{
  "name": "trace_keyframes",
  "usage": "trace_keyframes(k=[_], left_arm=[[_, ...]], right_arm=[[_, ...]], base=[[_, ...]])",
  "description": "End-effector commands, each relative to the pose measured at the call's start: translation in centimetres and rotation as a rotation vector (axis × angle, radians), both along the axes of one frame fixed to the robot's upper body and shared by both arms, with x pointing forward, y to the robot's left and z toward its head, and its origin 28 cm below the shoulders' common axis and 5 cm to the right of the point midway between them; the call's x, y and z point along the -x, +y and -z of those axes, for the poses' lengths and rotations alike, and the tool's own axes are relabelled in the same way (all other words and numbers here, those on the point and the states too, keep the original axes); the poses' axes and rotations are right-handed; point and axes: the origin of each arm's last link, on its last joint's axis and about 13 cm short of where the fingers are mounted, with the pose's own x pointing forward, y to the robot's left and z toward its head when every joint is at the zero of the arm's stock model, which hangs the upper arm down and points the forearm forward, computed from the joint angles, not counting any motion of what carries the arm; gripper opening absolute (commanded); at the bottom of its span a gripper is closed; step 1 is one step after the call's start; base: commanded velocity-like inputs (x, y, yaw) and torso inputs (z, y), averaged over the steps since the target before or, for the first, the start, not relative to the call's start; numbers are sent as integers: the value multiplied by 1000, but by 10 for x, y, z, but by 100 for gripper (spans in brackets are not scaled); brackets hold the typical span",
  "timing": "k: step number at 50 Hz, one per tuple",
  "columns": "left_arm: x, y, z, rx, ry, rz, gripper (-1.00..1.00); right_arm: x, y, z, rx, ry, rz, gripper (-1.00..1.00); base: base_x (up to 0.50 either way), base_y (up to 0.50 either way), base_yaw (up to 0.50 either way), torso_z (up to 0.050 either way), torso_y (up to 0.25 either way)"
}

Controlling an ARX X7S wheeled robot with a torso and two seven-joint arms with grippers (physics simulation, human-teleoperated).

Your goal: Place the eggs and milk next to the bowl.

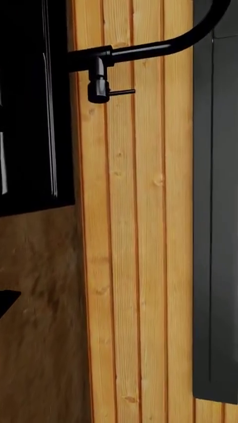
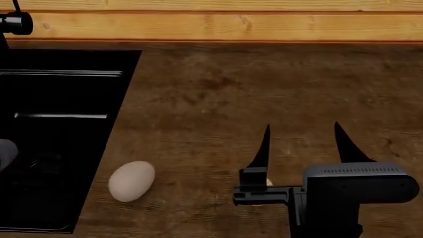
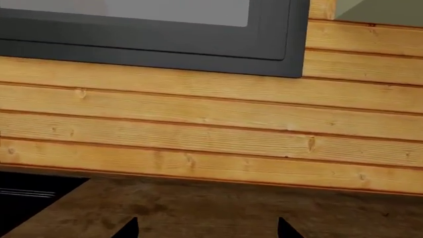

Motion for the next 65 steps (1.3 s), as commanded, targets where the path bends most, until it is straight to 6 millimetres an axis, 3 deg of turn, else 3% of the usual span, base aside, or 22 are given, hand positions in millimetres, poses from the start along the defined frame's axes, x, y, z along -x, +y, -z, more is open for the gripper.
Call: trace_keyframes(k=[1,19,35,65], left_arm=[[-1,1,2,9,2,7,100],[-1,3,0,11,47,15,100],[11,23,-23,-83,248,227,100],[18,13,-27,-193,374,443,100]], right_arm=[[0,-2,-1,-14,-6,6,100],[1,-1,-2,-26,-6,-9,100],[2,1,-1,-25,-2,-20,100],[5,-2,5,-26,7,-11,100]], base=[[281,0,0,0,0],[119,0,0,0,1],[0,0,0,0,0],[0,0,0,0,0]])
